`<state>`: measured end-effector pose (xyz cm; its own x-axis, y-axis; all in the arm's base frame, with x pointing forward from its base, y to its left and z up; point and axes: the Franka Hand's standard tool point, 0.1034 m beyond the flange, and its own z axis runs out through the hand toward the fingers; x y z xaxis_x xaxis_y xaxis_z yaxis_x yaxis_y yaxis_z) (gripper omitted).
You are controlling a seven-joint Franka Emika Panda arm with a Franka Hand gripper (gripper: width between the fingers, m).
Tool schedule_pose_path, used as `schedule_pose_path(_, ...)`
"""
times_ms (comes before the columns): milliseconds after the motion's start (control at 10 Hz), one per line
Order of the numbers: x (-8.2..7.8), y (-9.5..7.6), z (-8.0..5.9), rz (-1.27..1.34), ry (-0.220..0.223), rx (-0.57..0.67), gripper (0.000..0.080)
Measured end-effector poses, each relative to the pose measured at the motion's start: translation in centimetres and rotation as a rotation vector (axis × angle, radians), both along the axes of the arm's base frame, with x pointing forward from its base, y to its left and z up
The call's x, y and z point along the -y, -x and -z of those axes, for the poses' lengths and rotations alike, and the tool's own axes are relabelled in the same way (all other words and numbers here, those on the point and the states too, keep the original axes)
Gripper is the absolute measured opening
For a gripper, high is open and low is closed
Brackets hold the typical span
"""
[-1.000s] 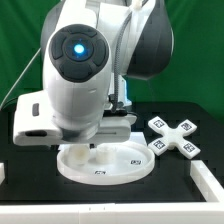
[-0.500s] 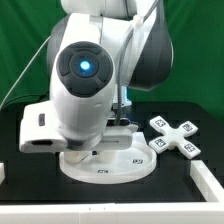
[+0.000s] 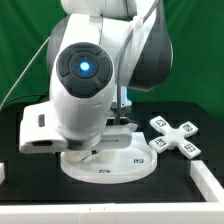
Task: Assemble round table
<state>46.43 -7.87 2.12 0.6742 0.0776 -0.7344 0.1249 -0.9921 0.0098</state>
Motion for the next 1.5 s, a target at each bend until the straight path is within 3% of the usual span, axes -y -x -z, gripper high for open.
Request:
schedule_pose_path(200, 0.5, 0.3, -0.6, 0.015, 0.004, -0.018, 0.0649)
schedule_pose_path(400, 2.2, -0.3, -2.2, 0.051, 0.032, -0.029, 0.0649)
schedule_pose_path(500, 2.0, 0.4, -1.7, 0.079, 0.061, -0.036, 0.0649)
schedule_pose_path(700, 1.5, 1.2, -1.0, 0.090, 0.075, -0.046, 0.0649)
schedule_pose_path(1000, 0.6, 1.5, -0.8, 0.089, 0.087, -0.053, 0.0649)
schedule_pose_path(1500, 0.6, 1.6, -0.8, 0.097, 0.092, -0.056, 0.0649)
